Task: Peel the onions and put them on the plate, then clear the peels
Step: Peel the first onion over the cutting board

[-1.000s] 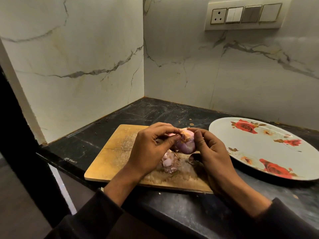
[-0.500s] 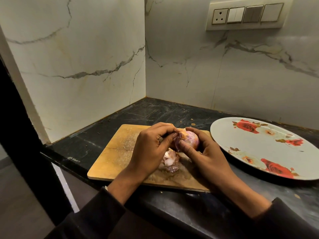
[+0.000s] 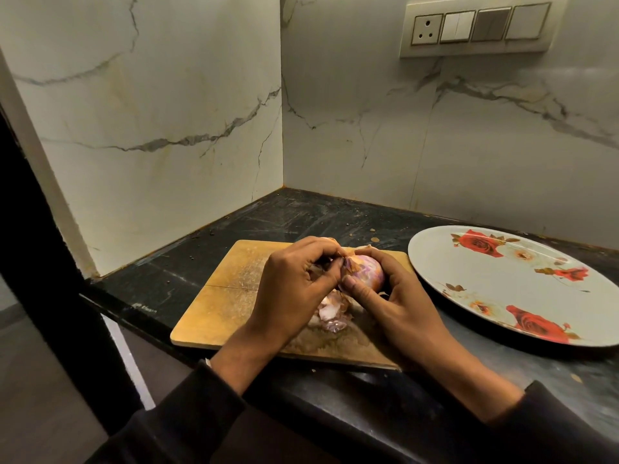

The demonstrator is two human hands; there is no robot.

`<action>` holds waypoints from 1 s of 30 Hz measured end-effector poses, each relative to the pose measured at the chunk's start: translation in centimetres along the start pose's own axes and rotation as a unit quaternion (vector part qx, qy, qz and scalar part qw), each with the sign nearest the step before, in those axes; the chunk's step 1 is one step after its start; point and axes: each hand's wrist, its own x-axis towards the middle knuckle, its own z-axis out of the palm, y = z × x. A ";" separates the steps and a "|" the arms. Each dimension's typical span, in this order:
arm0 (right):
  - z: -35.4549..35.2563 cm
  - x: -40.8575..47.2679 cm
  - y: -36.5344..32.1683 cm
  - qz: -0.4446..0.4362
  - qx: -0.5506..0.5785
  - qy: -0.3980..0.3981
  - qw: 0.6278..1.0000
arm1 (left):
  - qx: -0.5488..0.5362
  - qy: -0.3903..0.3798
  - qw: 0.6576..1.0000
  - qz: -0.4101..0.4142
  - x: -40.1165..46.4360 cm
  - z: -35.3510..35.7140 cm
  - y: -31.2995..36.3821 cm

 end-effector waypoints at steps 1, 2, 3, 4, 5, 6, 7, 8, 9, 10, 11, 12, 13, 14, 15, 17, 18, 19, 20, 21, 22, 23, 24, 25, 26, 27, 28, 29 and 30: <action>0.0 0.0 0.0 0.000 0.001 -0.001 1.000 | -0.012 -0.001 1.000 -0.008 0.0 0.0 0.0; -0.1 0.0 0.0 0.001 0.000 -0.001 1.000 | -0.028 -0.002 0.999 -0.019 0.1 0.0 0.0; -0.1 0.0 -0.1 0.001 -0.003 0.000 1.000 | -0.047 -0.004 0.998 -0.030 0.1 -0.1 -0.1; -0.2 0.0 -0.1 0.000 -0.009 0.001 1.000 | -0.063 -0.005 0.997 -0.042 0.1 -0.1 -0.2; -0.2 -0.1 -0.2 -0.004 -0.018 0.002 1.000 | -0.075 -0.007 0.996 -0.052 0.2 -0.2 -0.2; -0.1 -0.1 -0.1 -0.008 -0.027 0.004 1.000 | -0.084 -0.009 0.995 -0.061 0.2 -0.2 -0.2; -0.1 -0.1 0.0 -0.011 -0.035 0.005 0.999 | -0.092 -0.010 0.993 -0.068 0.2 -0.2 -0.3; 0.0 0.0 0.1 -0.013 -0.040 0.006 0.999 | -0.099 -0.011 0.992 -0.074 0.2 -0.3 -0.3; 0.0 0.0 0.1 -0.015 -0.045 0.007 0.999 | -0.106 -0.014 0.991 -0.080 0.2 -0.3 -0.4; 0.1 0.0 0.3 -0.018 -0.053 0.008 0.998 | -0.110 -0.017 0.990 -0.085 0.2 -0.3 -0.5; 0.1 0.0 0.3 -0.021 -0.063 0.008 0.998 | -0.114 -0.020 0.989 -0.091 0.2 -0.2 -0.6; 0.1 0.0 0.4 -0.025 -0.072 0.009 0.997 | -0.118 -0.024 0.988 -0.098 0.2 -0.2 -0.6; 0.1 0.1 0.4 -0.028 -0.079 0.009 0.996 | -0.125 -0.028 0.986 -0.107 0.2 -0.2 -0.6; 0.1 0.1 0.5 -0.030 -0.084 0.011 0.996 | -0.137 -0.032 0.983 -0.118 0.2 -0.2 -0.7; 0.1 0.1 0.5 -0.032 -0.091 0.013 0.995 | -0.151 -0.035 0.980 -0.127 0.2 -0.2 -0.7; 0.2 0.2 0.7 -0.036 -0.102 0.015 0.994 | -0.177 -0.040 0.973 -0.145 0.2 -0.2 -0.7; 0.2 0.2 0.8 -0.037 -0.104 0.016 0.994 | -0.189 -0.042 0.969 -0.152 0.3 -0.2 -0.7; 0.2 0.2 0.9 -0.038 -0.102 0.016 0.994 | -0.201 -0.043 0.965 -0.160 0.3 -0.2 -0.7; 0.2 0.3 1.0 -0.038 -0.100 0.017 0.994 | -0.213 -0.044 0.962 -0.167 0.3 -0.2 -0.7; 0.2 0.3 1.0 -0.039 -0.099 0.017 0.994 | -0.222 -0.044 0.958 -0.174 0.3 -0.2 -0.6; 0.3 0.3 1.1 -0.040 -0.101 0.018 0.994 | -0.231 -0.045 0.955 -0.182 0.3 -0.3 -0.6; 0.3 0.2 1.1 -0.041 -0.104 0.019 0.994 | -0.238 -0.047 0.951 -0.191 0.2 -0.3 -0.6; 0.3 0.2 1.1 -0.041 -0.108 0.021 0.993 | -0.241 -0.050 0.948 -0.200 0.2 -0.3 -0.5; 0.3 0.2 1.1 -0.043 -0.113 0.025 0.992 | -0.234 -0.053 0.949 -0.204 0.1 -0.3 -0.4; 0.3 0.2 1.1 -0.046 -0.120 0.032 0.991 | -0.211 -0.053 0.956 -0.197 0.1 -0.3 -0.4; 0.4 0.1 1.1 -0.049 -0.130 0.040 0.990 | -0.173 -0.054 0.967 -0.181 0.1 -0.2 -0.4; 0.4 0.1 1.2 -0.050 -0.138 0.047 0.988 | -0.135 -0.055 0.976 -0.163 0.1 -0.2 -0.4; 0.4 0.1 1.2 -0.049 -0.144 0.052 0.987 | -0.107 -0.055 0.982 -0.147 0.0 -0.2 -0.3; 0.4 0.1 1.2 -0.046 -0.146 0.053 0.987 | -0.092 -0.054 0.985 -0.135 0.0 -0.3 -0.2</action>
